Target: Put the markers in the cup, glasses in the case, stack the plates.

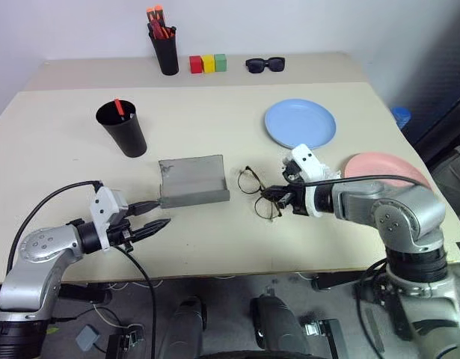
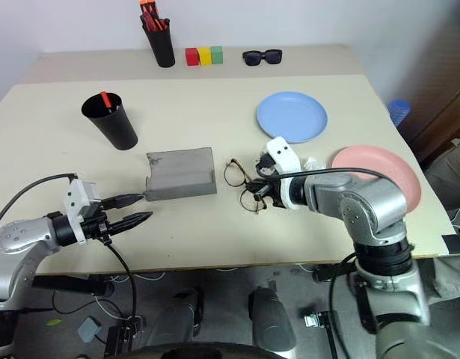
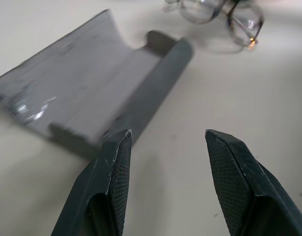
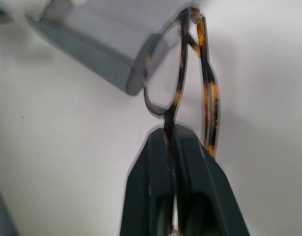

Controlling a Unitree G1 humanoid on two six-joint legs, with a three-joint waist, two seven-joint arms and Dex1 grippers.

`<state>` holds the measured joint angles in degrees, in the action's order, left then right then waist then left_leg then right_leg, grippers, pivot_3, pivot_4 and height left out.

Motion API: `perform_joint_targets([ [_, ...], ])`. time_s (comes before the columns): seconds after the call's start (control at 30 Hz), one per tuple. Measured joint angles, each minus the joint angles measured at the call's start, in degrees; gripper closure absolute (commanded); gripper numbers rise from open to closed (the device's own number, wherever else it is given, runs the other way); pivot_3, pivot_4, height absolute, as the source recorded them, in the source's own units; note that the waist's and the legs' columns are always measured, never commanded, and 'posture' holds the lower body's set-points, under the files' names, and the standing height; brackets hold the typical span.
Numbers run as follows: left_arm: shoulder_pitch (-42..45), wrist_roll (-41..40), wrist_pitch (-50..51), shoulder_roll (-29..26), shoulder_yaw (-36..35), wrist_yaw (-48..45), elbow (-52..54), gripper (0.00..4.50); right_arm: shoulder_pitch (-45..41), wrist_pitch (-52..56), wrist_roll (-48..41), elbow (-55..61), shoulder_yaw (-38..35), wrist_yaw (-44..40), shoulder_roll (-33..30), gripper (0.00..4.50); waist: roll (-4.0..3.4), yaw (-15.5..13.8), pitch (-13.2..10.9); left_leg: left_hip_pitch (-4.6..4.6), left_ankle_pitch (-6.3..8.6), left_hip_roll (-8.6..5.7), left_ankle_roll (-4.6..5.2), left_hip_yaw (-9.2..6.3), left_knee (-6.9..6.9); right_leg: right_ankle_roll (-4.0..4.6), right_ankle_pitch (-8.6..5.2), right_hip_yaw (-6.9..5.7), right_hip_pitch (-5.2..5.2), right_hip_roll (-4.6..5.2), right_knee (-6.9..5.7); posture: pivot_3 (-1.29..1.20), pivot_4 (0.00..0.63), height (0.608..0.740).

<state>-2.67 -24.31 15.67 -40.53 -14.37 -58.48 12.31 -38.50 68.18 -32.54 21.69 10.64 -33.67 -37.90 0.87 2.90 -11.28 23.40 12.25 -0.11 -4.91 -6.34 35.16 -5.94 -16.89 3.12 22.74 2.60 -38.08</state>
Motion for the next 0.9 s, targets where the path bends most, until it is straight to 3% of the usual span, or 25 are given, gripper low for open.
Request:
perform_joint_targets([
  [0.1, -0.5, 0.0, -0.3, 0.0, -0.8, 0.7, -1.5, 2.08, -8.0, -12.3, 6.7, -6.4, 8.0, -7.5, -0.2, 4.49, 0.01, 0.3, 0.0, 0.0, 0.0, 0.01, 0.0, 0.0, 0.0, 0.0, 0.0, 0.0, 0.01, -0.01, 0.0, 0.0, 0.15, 0.74],
  [0.3, -2.1, 0.0, -1.2, 0.1, -1.5, 2.4, -1.7, 2.08, -22.1, -31.2, 16.8, -27.9, 16.4, -17.9, 10.9, 4.49, 0.03, 1.0, 0.0, 0.02, 0.0, 0.01, 0.0, -0.03, -0.04, 0.0, 0.02, -0.01, 0.02, 0.01, -0.02, 0.0, 0.15, 0.74],
  [0.57, -4.3, -2.3, 1.5, -0.3, -5.1, 4.5, 1.6, 2.08, -28.0, -49.2, 27.0, -53.0, 22.2, -27.8, 22.4, 4.49, 0.02, 0.9, 0.0, 0.03, 0.0, -0.02, 0.0, -0.06, -0.06, 0.01, 0.03, -0.04, 0.04, 0.04, -0.04, 0.0, 0.15, 0.74],
  [0.9, -5.7, -4.5, 3.8, -1.4, -6.7, 4.6, 3.9, 2.08, -31.0, -60.0, 34.2, -64.8, 22.5, -39.0, 24.9, 4.49, 0.0, 1.0, 0.0, 0.02, 0.0, -0.02, -0.01, -0.06, -0.08, 0.02, 0.04, -0.04, 0.06, 0.01, -0.06, 0.0, 0.15, 0.74],
])
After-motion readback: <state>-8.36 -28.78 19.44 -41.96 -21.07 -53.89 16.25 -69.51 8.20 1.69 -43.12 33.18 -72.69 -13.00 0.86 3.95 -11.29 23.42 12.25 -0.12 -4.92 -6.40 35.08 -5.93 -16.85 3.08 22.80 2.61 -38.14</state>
